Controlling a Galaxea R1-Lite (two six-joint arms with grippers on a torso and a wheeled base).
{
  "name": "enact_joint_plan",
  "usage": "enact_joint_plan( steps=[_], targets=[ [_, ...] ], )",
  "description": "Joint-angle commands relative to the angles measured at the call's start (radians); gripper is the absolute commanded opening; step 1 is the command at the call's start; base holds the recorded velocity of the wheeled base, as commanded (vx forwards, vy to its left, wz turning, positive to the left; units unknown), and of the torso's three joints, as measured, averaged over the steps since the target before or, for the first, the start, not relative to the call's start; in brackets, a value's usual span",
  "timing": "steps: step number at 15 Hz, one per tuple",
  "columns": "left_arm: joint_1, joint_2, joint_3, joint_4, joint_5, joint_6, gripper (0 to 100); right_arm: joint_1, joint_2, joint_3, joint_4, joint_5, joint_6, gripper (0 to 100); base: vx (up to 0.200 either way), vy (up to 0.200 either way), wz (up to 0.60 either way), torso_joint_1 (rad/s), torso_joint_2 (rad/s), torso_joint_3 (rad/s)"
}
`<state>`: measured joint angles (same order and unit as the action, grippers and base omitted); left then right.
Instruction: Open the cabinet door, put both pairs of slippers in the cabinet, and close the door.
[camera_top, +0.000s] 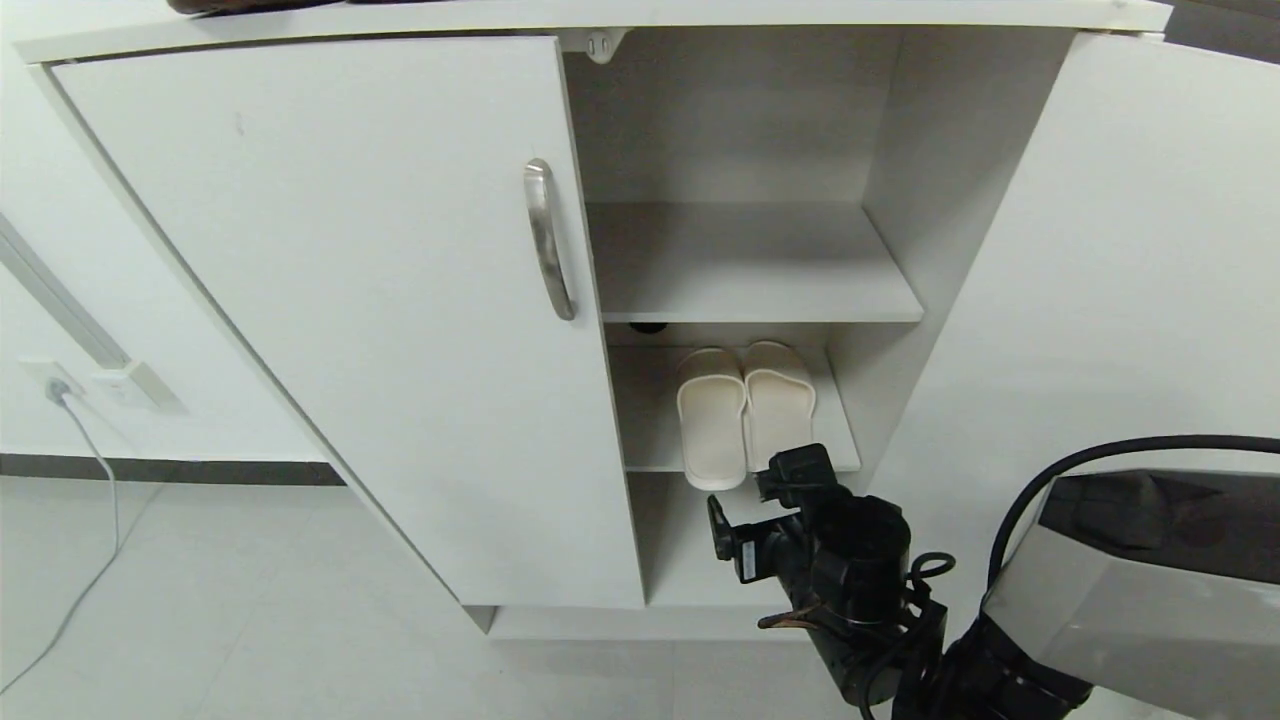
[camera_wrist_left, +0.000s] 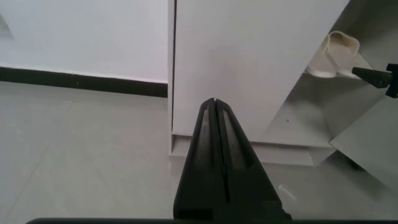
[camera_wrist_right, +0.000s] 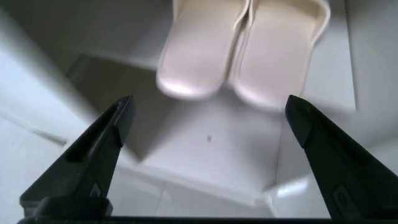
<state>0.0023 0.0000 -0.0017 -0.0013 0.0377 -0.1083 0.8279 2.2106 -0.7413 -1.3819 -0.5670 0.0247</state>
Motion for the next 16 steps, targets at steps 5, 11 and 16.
enact_joint_plan(
  steps=[5,11,16],
  targets=[
    [0.001,0.002,0.000,0.000,0.004,0.002,0,-0.001,0.018,0.002,-0.002,-0.001,0.000,100,-0.080,0.000,0.00,0.004,0.00,0.000],
    [0.001,0.002,0.000,0.000,0.002,0.001,0,-0.001,0.018,0.008,-0.002,-0.001,0.000,100,0.000,0.000,0.00,0.000,0.00,0.000],
    [0.001,0.002,0.000,0.000,0.002,0.002,0,-0.001,0.034,0.003,-0.002,-0.001,-0.002,100,0.000,0.000,0.00,0.000,0.00,0.000]
  ],
)
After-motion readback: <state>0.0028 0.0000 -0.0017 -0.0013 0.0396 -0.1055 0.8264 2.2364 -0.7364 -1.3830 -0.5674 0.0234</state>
